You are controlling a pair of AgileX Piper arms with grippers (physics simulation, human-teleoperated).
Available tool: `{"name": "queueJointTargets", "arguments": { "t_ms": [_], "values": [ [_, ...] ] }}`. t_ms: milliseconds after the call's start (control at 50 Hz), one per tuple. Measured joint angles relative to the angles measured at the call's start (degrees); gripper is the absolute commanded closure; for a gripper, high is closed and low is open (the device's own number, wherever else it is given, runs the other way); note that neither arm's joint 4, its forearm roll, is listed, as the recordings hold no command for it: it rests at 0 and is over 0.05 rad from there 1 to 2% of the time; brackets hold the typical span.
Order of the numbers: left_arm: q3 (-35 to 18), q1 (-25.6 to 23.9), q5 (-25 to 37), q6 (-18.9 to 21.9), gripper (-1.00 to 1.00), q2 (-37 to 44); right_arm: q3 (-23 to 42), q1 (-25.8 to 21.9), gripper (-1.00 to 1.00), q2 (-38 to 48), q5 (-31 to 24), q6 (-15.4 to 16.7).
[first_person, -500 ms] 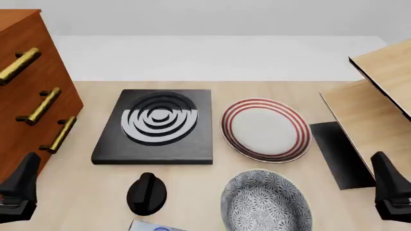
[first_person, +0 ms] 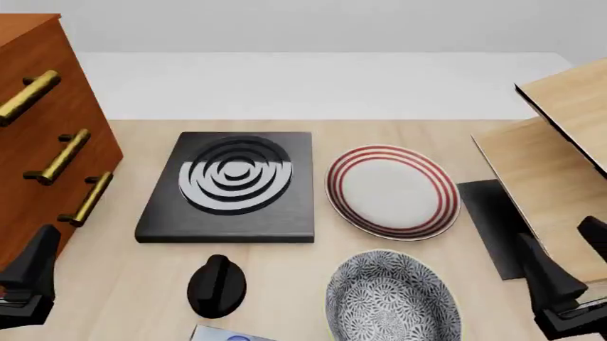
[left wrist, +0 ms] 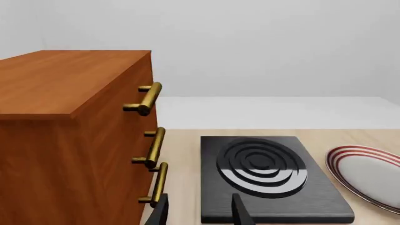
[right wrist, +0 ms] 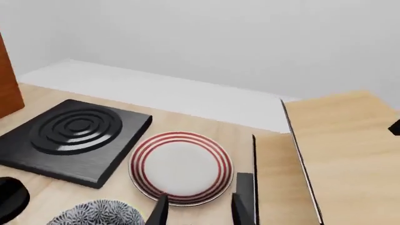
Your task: Pick up the cream cheese and put it in the bowl.
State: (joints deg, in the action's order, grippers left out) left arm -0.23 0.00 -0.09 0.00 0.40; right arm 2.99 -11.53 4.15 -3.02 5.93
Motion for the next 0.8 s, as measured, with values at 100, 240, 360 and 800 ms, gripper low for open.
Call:
{"name": "queueJointTargets", "arguments": {
  "t_ms": [100,240,360,800],
  "values": [
    [0.0,0.0,0.0,0.0,-1.0,0.01,2.0,-5.07,-1.0,3.81,-0.21,2.44],
    [-0.01,0.0,0.0,0.0,-1.0,0.01,4.59,-11.52,-1.0,10.28,0.42,5.55],
    [-0.01,0.0,0.0,0.0,-1.0,0.02,6.7,-16.31,-1.0,16.62,1.69,7.56],
    [-0.01,0.0,0.0,0.0,-1.0,0.02,14.2,-30.46,-1.0,43.27,9.86,12.16]
  ]
}}
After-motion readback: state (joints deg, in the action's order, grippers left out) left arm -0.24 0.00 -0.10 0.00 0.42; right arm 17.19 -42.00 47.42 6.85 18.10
